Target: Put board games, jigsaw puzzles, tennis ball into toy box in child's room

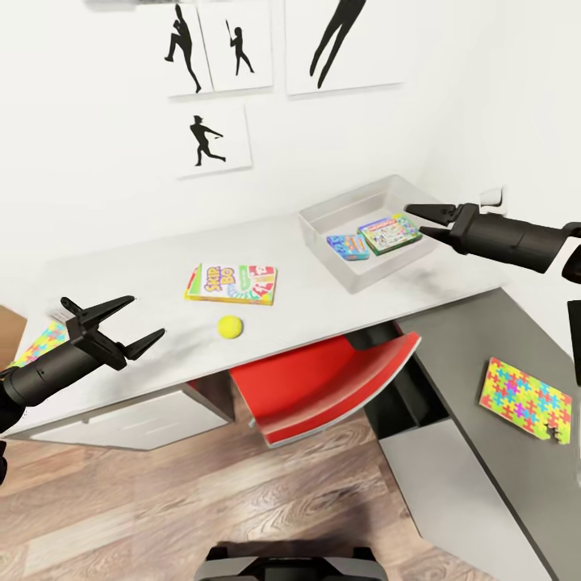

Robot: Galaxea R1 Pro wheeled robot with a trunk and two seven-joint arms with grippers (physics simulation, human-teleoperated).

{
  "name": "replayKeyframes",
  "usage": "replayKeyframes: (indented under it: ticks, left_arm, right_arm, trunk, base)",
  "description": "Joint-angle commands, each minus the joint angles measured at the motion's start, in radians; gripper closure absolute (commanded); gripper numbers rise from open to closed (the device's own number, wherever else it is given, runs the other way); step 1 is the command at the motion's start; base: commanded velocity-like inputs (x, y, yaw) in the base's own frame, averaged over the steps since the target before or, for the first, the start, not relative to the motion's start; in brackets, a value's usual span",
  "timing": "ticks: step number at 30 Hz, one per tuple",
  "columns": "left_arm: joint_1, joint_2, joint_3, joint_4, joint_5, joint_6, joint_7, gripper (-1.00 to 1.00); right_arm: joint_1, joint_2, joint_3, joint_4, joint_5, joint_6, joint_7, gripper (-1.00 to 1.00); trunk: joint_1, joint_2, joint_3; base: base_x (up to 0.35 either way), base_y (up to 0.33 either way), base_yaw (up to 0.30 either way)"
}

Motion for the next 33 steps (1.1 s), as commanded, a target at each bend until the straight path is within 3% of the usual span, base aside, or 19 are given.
replayKeyframes:
  ticks: [1,24,33]
  left_arm:
    - [-0.001,0.000,0.001,0.000,0.010,0.003,0.010,-1.00]
    - [-0.001,0.000,0.002,0.000,0.010,0.003,0.010,-1.00]
    - [-0.001,0.000,0.002,0.000,0.010,0.003,0.010,-1.00]
  right_arm:
    - [-0.001,-0.001,0.001,-0.001,-0.010,0.001,-0.010,-1.00]
    - [-0.002,0.004,0.003,-0.001,-0.010,0.001,-0.012,-1.00]
    - [-0.001,0.004,0.003,-0.001,-0.010,0.001,-0.012,-1.00]
  trunk:
    - [0.001,-0.002,0.000]
    - [0.001,-0.002,0.037]
    - [0.001,-0.002,0.052]
  base:
    - [-0.001,0.218,0.000]
    - [0.000,0.271,0.000]
    - [0.000,0.123,0.000]
